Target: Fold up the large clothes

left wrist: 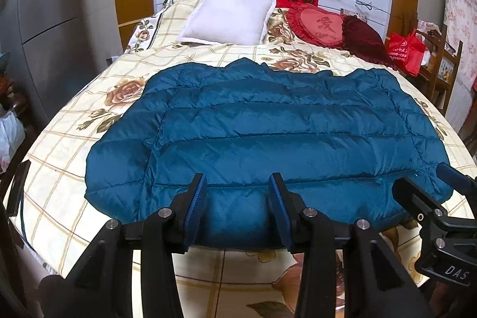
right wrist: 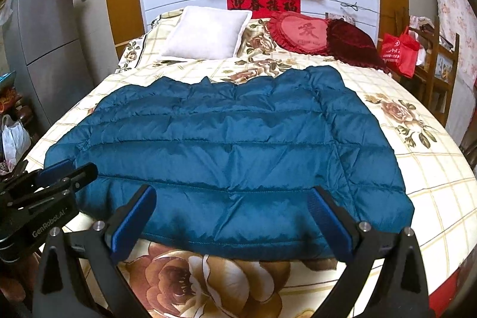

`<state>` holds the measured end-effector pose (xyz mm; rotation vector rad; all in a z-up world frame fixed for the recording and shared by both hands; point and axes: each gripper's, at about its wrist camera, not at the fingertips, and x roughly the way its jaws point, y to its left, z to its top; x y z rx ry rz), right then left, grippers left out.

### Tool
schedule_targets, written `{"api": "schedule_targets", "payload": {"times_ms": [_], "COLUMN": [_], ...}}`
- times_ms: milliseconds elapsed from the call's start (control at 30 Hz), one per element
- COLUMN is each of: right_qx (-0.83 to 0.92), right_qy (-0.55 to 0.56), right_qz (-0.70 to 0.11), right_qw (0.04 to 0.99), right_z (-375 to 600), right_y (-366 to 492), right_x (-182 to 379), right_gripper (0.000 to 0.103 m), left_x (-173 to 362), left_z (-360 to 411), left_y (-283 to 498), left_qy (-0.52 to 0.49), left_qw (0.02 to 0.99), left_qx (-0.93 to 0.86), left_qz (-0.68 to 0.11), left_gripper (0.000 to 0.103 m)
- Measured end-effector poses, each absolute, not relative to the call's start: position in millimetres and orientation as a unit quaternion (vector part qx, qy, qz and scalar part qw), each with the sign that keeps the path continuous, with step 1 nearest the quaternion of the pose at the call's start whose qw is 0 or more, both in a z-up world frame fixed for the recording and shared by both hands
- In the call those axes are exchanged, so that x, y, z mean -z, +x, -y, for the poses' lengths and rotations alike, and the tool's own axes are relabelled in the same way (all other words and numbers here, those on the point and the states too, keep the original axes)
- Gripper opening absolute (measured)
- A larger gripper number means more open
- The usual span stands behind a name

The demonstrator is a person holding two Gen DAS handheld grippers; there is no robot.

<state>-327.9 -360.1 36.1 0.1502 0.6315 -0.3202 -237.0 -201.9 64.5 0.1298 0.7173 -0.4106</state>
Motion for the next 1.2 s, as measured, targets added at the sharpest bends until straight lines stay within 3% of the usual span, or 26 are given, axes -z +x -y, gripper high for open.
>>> {"api": "schedule_targets", "payload": {"times_ms": [1200], "right_qx": [0.144], "right_qy": [0.082], "right_qz": [-0.332], "right_qw": [0.929], "right_z": [359], "right_y": [-317], "right_x": [-24], "right_gripper": [0.103], "left_x": [-60], "left_z": [206], "left_y": [-237], "left_qy": [0.072], "left_qw": [0.912], "left_qx": [0.200], "left_qz": [-0.351], "left_gripper": [0.025]}}
